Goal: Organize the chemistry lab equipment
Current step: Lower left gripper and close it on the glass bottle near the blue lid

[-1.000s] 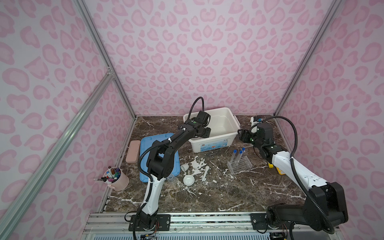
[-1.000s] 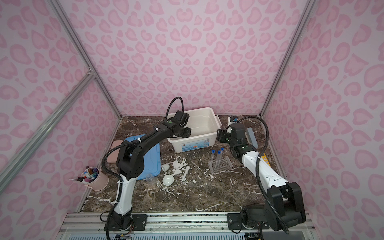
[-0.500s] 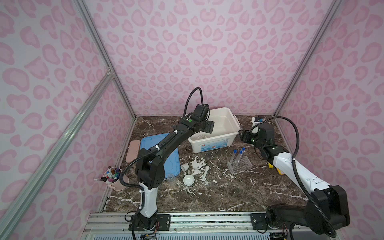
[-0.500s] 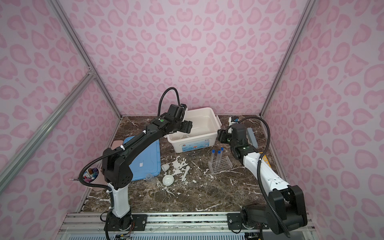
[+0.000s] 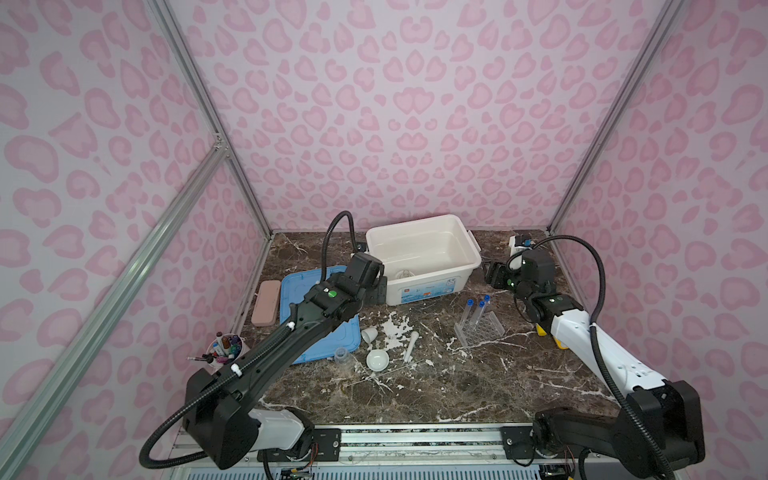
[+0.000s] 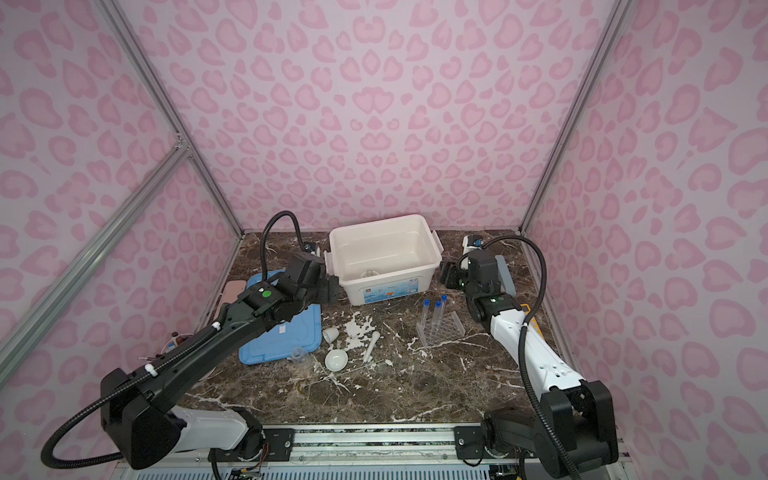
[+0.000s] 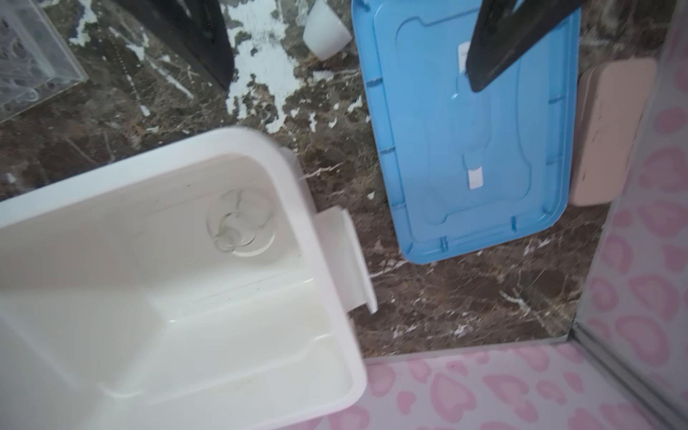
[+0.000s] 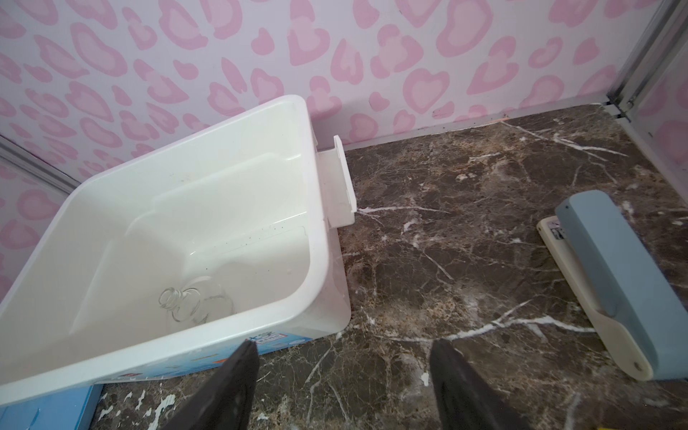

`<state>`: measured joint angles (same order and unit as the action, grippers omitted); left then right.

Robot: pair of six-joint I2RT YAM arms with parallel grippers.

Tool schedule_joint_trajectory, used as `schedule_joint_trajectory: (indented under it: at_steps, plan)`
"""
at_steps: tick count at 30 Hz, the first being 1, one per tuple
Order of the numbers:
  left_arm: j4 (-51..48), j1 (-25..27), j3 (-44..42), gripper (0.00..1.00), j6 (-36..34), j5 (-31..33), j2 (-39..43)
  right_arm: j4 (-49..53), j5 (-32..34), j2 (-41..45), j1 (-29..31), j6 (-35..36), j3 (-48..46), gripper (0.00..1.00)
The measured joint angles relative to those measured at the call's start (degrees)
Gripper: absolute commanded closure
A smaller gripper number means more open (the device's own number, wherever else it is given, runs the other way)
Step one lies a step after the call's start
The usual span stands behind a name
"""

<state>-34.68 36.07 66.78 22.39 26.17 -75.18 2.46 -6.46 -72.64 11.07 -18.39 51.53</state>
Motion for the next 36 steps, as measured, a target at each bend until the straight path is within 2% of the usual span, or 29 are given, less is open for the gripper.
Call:
schedule_joint_trajectory:
  at_steps: [7, 11, 17, 24, 30, 36]
  plan:
    - [-8.52, 0.07, -10.88, 0.01, 9.66, 1.86, 9.90, -0.04, -0.76, -0.68, -1.27, 0.02, 0.00, 0.24]
    - [-12.31, 0.11, -13.77, 0.02, 13.27, 1.09, 12.20, -0.04, -1.51, -1.03, -1.88, 0.02, 0.02, 0.24]
    - [-16.09, 0.26, -16.57, 0.05, 17.25, -1.40, 12.22, -0.07, -2.54, -1.11, -2.51, 0.02, 0.02, 0.24]
    - [-16.15, 0.33, -20.61, 0.08, 20.11, -5.40, 12.59, -0.52, -2.73, -1.38, -2.86, 0.00, 0.00, 0.25]
    - [-14.27, 0.37, -20.92, 0.20, 20.46, -7.37, 9.49, -1.18, -2.80, -1.38, -2.93, -0.04, -0.63, 0.25]
    - [-12.74, 0.37, -21.44, 0.26, 20.44, -8.76, 7.65, -1.25, -2.78, -1.18, -3.19, -0.04, -0.85, 0.25]
